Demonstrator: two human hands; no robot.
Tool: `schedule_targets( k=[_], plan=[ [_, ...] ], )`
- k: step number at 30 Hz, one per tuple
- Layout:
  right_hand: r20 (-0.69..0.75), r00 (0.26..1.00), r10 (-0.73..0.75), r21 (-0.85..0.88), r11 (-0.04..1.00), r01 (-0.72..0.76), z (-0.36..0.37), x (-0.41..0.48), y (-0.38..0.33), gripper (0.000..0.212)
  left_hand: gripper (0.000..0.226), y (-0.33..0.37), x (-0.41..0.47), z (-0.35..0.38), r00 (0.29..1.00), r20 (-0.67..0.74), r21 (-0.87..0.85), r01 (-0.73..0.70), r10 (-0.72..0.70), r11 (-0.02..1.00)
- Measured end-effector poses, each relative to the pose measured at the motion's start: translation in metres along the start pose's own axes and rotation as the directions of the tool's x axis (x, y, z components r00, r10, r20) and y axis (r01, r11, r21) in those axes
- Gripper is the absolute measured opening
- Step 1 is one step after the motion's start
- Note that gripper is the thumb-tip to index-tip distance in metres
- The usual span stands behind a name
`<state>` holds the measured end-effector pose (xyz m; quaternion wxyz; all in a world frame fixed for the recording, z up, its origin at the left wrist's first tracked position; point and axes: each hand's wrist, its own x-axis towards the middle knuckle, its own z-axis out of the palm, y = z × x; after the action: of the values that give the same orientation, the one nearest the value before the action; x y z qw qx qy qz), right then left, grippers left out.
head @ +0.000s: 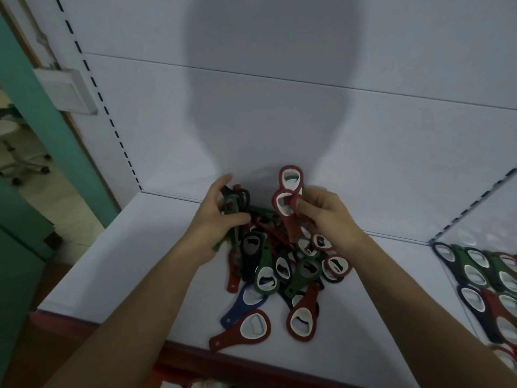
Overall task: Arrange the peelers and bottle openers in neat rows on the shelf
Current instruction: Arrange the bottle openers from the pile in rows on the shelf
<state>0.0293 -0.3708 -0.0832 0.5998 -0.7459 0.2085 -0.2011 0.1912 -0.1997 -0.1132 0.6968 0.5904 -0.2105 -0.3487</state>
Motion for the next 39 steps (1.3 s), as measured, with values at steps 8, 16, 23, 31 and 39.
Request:
schedule_targets(
  k=[8,16,23,31,39],
  plan=[
    [0.052,0.996,0.076,0.152,0.985,-0.083,0.021,-0.025,-0.01,0.023,0.077,-0.005,-0.017,0.07,0.948,0.249,-0.395,0.288,-0.2,0.872],
    [-0.273,0.955,0.117,0.045,0.993,-0.109,-0.007,-0.047,-0.007,0.023,0.035,-0.019,-0.015,0.108,0.944,0.231,-0.405,0.312,-0.234,0.859],
    [-0.379,0.911,0.163,0.155,0.982,-0.111,-0.056,-0.088,-0.001,0.03,0.032,-0.041,-0.017,0.158,0.877,0.321,-0.492,0.476,-0.356,0.729],
    [-0.447,0.846,0.29,0.173,0.956,-0.237,-0.144,-0.127,0.023,0.024,0.054,-0.061,-0.015,0.219,0.826,0.434,-0.45,0.545,-0.36,0.707],
    [-0.539,0.835,0.108,-0.246,0.929,-0.279,-0.211,-0.129,0.064,0.003,0.064,-0.072,-0.016,0.254,0.798,0.511,-0.46,0.567,-0.319,0.683]
  ],
)
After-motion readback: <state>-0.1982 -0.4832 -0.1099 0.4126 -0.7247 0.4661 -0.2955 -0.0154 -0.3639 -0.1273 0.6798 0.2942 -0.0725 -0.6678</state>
